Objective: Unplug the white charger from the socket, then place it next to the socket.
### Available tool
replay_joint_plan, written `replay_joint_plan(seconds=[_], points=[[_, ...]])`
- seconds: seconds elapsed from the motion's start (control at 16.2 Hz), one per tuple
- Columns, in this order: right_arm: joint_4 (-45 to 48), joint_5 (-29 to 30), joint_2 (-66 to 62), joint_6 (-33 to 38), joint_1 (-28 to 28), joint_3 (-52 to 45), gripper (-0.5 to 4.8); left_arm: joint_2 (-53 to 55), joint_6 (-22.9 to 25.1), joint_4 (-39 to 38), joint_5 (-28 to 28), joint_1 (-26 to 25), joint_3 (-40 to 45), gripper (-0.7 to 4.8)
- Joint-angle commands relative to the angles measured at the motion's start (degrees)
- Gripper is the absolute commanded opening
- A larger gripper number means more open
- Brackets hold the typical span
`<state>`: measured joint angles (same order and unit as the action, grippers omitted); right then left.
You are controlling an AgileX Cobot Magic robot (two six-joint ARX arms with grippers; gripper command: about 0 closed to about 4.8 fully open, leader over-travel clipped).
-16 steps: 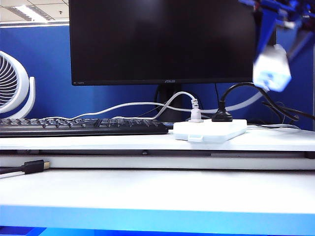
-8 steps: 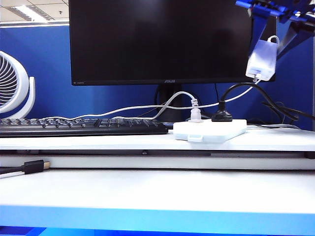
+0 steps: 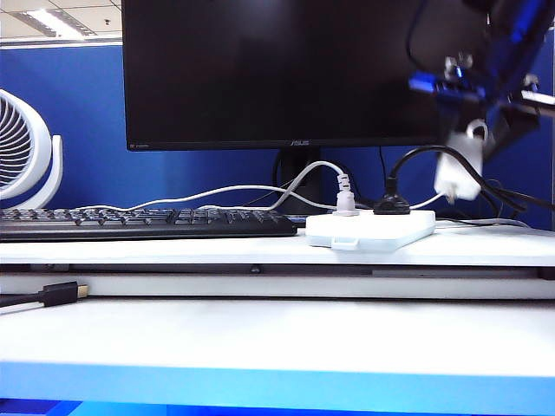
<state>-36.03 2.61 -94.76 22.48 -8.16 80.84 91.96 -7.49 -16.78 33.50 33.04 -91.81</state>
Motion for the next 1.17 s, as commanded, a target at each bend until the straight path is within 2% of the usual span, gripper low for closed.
replay_joint_plan(seconds=[0.06, 0.43, 0.62, 0.68, 0.74, 0.8, 1.17], points=[[-0.2, 0.5, -1.7, -0.3, 1.1, 0.4, 1.47, -0.3, 0.1, 0.5, 0.4, 0.0, -0.3, -0.05], [-0.2, 4.2, -6.2, -0.7, 1.4, 0.4, 1.47, -0.3, 0.0, 0.6, 0.3, 0.0, -0.3, -0.05], [-0.5, 4.2, -7.0, -1.8, 1.4, 0.4, 1.49, -0.3, 0.1, 0.6, 0.3, 0.0, -0.3, -0.05], [-0.6, 4.2, -7.0, -2.3, 1.4, 0.4, 1.99, -0.3, 0.1, 0.6, 0.3, 0.0, -0.3, -0.05], [-0.7, 4.9, -7.0, -3.4, 1.4, 0.4, 3.06, -0.3, 0.1, 0.6, 0.3, 0.0, -0.3, -0.05], [-1.0, 5.2, -7.0, -3.5, 1.4, 0.4, 3.29, -0.3, 0.1, 0.6, 0.3, 0.0, -0.3, -0.05], [-1.9, 5.8, -5.0, -6.5, 1.4, 2.0, 3.29, -0.3, 0.1, 0.5, 0.3, 0.0, -0.3, -0.05]])
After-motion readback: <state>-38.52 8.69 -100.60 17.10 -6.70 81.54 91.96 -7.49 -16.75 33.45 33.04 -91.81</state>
